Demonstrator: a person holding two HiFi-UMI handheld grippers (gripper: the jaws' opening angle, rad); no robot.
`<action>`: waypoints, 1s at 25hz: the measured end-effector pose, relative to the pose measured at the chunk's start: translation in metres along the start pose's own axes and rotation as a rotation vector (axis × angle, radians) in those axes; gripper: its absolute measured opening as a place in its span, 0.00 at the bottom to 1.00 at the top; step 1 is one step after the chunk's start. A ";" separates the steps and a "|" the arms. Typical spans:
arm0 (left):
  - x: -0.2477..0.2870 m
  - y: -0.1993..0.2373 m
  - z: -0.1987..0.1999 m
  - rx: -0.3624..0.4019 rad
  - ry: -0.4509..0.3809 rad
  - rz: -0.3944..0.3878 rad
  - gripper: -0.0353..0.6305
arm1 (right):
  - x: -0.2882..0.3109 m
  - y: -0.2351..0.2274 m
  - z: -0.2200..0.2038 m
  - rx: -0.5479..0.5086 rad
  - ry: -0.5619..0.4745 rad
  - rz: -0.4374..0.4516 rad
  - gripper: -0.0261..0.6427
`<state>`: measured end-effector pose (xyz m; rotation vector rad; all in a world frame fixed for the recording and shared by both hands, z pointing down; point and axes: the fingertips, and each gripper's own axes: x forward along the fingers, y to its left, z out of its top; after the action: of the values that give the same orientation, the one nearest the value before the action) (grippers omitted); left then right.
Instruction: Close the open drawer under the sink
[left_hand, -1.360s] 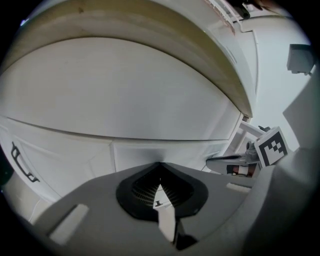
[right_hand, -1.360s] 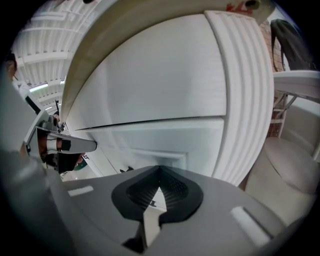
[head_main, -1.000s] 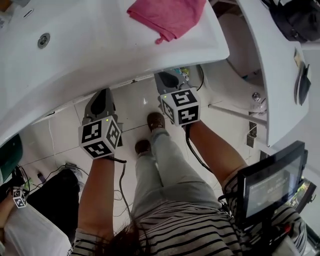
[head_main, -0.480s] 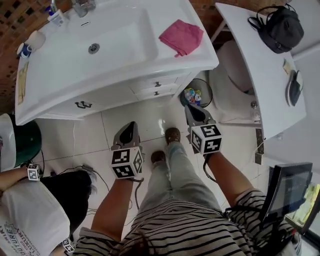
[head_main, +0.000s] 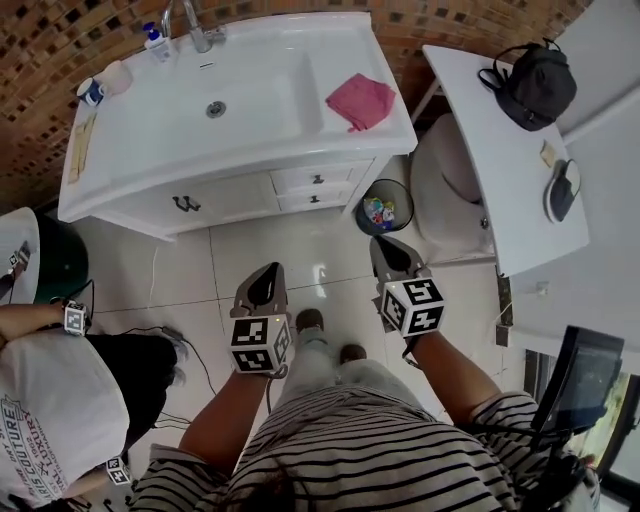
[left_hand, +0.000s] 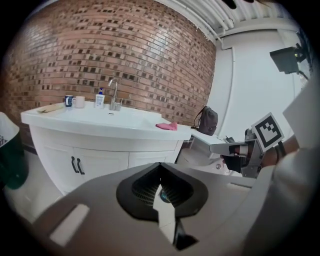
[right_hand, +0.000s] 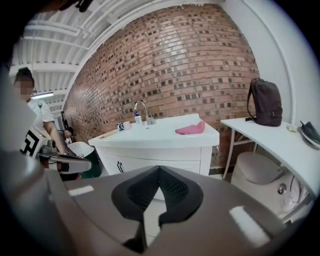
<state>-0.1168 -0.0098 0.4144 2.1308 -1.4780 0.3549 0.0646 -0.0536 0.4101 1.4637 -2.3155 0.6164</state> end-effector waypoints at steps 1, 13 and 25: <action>-0.007 -0.006 0.003 0.007 -0.010 -0.001 0.08 | -0.008 0.005 0.004 -0.015 -0.008 0.015 0.04; -0.140 -0.113 -0.045 0.038 -0.041 0.049 0.08 | -0.186 0.021 -0.044 -0.050 -0.029 0.132 0.04; -0.261 -0.130 -0.086 0.019 -0.063 0.100 0.08 | -0.287 0.052 -0.085 -0.051 -0.039 0.103 0.04</action>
<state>-0.0865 0.2789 0.3239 2.1047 -1.6270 0.3423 0.1411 0.2294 0.3318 1.3523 -2.4309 0.5569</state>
